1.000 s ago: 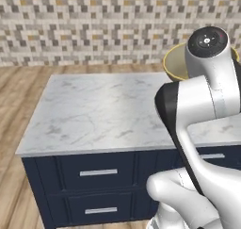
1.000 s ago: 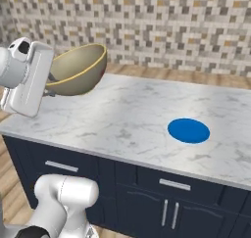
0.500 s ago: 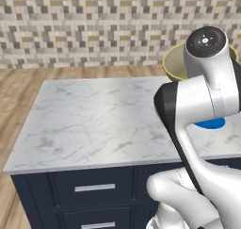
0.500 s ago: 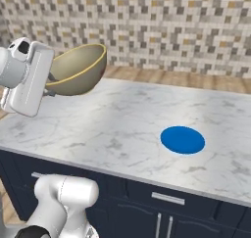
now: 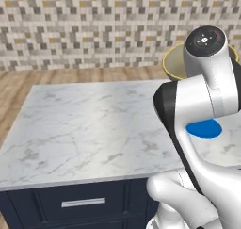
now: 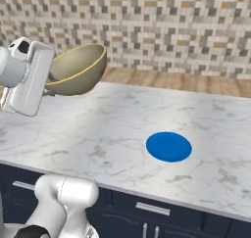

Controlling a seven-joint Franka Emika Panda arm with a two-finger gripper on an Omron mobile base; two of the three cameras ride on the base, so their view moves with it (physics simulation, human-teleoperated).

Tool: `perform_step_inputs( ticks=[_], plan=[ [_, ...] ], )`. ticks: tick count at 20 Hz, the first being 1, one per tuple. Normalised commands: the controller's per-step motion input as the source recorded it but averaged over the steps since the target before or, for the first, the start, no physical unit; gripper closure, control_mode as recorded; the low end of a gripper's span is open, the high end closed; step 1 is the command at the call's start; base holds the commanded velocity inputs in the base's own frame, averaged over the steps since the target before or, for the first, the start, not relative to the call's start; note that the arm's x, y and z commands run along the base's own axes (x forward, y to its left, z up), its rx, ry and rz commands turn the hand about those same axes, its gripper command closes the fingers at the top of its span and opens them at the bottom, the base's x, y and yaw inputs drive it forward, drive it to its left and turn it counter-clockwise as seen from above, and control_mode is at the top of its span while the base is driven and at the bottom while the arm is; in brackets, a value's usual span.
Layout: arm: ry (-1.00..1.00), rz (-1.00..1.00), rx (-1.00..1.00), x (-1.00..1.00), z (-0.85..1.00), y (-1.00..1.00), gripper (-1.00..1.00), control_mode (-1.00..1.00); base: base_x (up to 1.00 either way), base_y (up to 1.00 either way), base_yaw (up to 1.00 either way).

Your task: Move the bowls from the cabinet to the plates on the dining table.

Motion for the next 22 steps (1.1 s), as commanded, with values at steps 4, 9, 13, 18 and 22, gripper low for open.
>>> perform_step_inputs(
  ticks=[4, 9, 13, 18, 22],
  plan=[
    [0.00, 0.00, 0.00, 0.00, 0.00, 0.00, 1.00, 1.00, 0.31, -0.44, -0.03],
    [0.00, 0.00, 0.00, 0.00, 0.00, 0.00, 1.00, 1.00, 0.28, -0.43, -0.03],
    [0.00, 0.00, 0.00, 0.00, 0.00, 0.00, 1.00, 1.00, 0.28, -0.38, -0.03],
    [0.00, 0.00, 0.00, 0.00, 0.00, 0.00, 1.00, 1.00, 0.14, -0.24, -0.04],
    [0.00, 0.00, 0.00, 0.00, 0.00, 0.00, 1.00, 1.00, 0.00, -0.05, -0.03]
  ],
)
